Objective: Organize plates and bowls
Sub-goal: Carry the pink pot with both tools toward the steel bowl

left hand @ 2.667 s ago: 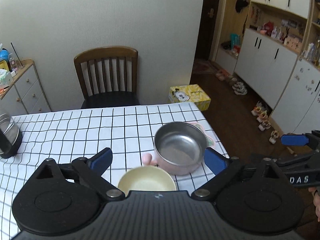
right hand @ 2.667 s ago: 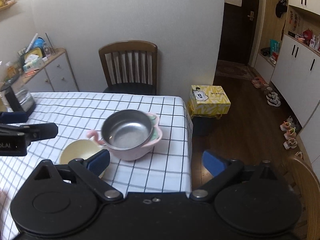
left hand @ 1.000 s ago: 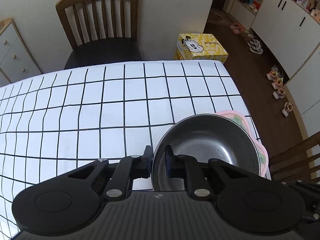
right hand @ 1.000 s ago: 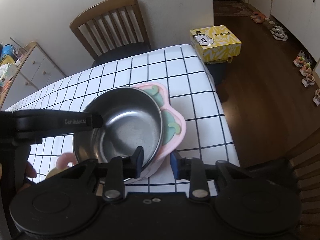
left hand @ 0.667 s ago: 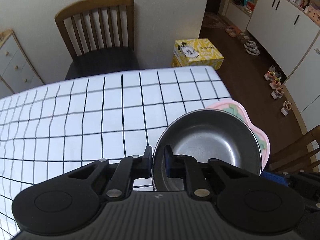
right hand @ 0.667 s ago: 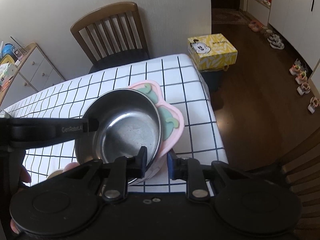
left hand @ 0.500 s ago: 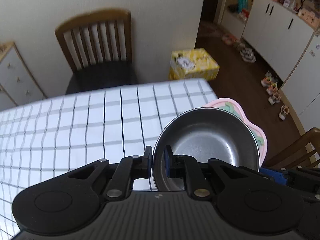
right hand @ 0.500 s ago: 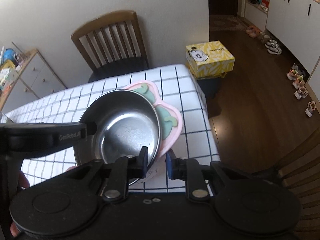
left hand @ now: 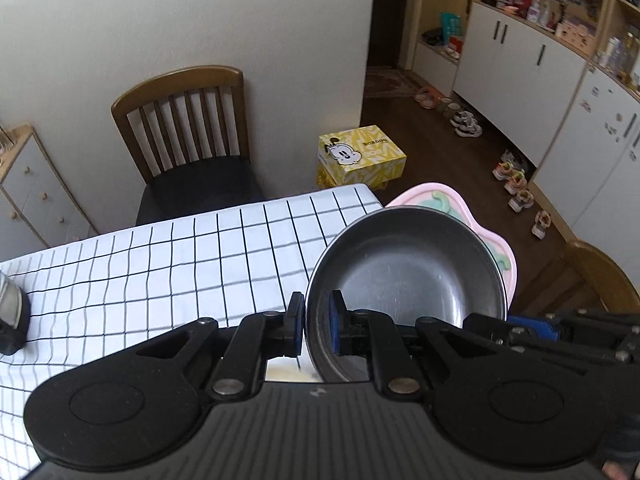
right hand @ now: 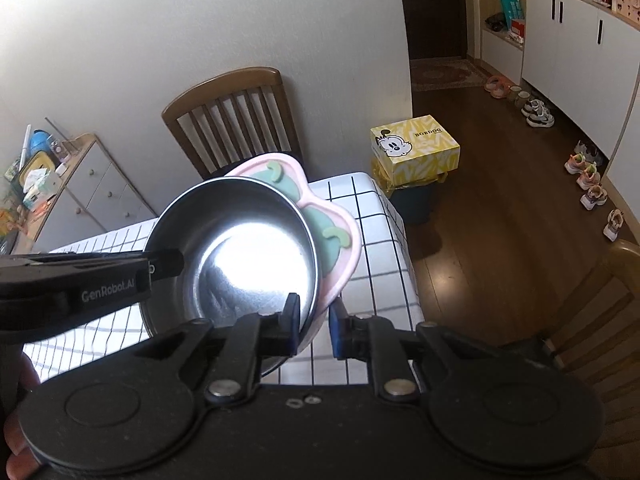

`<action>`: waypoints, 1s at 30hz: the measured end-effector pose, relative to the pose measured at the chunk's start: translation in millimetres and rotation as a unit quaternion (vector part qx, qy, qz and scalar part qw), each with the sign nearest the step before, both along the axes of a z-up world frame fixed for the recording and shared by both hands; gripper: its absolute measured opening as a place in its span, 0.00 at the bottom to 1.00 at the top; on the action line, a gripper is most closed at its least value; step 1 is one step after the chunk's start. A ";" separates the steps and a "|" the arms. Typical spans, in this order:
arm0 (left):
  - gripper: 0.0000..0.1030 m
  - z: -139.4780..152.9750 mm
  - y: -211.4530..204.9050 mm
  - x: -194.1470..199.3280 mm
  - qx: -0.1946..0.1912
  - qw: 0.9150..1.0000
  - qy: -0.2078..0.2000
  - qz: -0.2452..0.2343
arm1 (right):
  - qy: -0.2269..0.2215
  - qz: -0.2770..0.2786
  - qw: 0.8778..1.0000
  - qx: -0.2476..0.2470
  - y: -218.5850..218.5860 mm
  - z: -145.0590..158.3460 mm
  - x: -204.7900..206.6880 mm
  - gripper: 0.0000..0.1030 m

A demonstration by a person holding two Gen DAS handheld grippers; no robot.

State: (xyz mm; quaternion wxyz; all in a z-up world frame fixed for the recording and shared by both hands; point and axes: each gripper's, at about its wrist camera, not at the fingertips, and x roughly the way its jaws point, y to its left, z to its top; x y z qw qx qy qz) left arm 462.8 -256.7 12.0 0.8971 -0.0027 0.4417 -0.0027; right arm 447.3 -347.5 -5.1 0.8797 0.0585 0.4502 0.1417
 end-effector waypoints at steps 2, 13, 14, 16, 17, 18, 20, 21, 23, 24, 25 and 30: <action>0.11 6.3 -2.9 -18.9 -0.001 1.000 -0.001 -0.010 | 0.001 0.000 1.000 0.000 -2.0 7.9 -14.7 0.15; 0.11 26.3 -4.7 -134.5 0.002 0.999 -0.003 -0.045 | 0.008 -0.014 1.000 -0.002 -10.9 29.0 -117.8 0.13; 0.11 26.7 -4.5 -145.3 0.003 0.999 -0.001 -0.048 | 0.008 -0.016 1.000 -0.005 -9.7 30.2 -128.2 0.13; 0.11 26.7 -3.6 -165.3 0.002 0.999 0.003 -0.052 | 0.009 -0.019 1.000 -0.006 -7.9 32.6 -148.8 0.13; 0.11 26.3 -2.8 -173.7 0.002 0.999 0.006 -0.054 | 0.009 -0.019 1.000 -0.008 -6.2 33.7 -157.2 0.13; 0.11 25.8 -2.0 -182.8 0.000 0.998 0.010 -0.057 | 0.013 -0.020 1.000 -0.009 -4.9 34.0 -165.5 0.13; 0.11 23.9 -0.3 -200.4 -0.004 0.998 0.013 -0.061 | 0.024 -0.024 0.999 -0.008 -3.5 32.9 -182.9 0.13; 0.11 22.4 -0.5 -211.0 -0.003 0.998 0.013 -0.067 | 0.027 -0.025 0.999 -0.011 -2.9 32.1 -191.6 0.13; 0.11 18.4 0.3 -229.5 -0.002 0.997 0.016 -0.073 | 0.031 -0.028 0.999 -0.016 -1.2 29.5 -208.3 0.13; 0.11 15.8 1.1 -236.0 -0.003 0.997 0.020 -0.077 | 0.033 -0.028 0.999 -0.017 -0.4 27.8 -216.3 0.13; 0.11 12.3 2.5 -243.6 -0.007 0.997 0.024 -0.079 | 0.036 -0.029 0.999 -0.017 -0.6 25.3 -227.2 0.13; 0.11 -10.6 7.2 -276.1 -0.016 0.994 0.057 -0.090 | 0.051 -0.039 0.998 -0.020 1.4 10.6 -264.1 0.12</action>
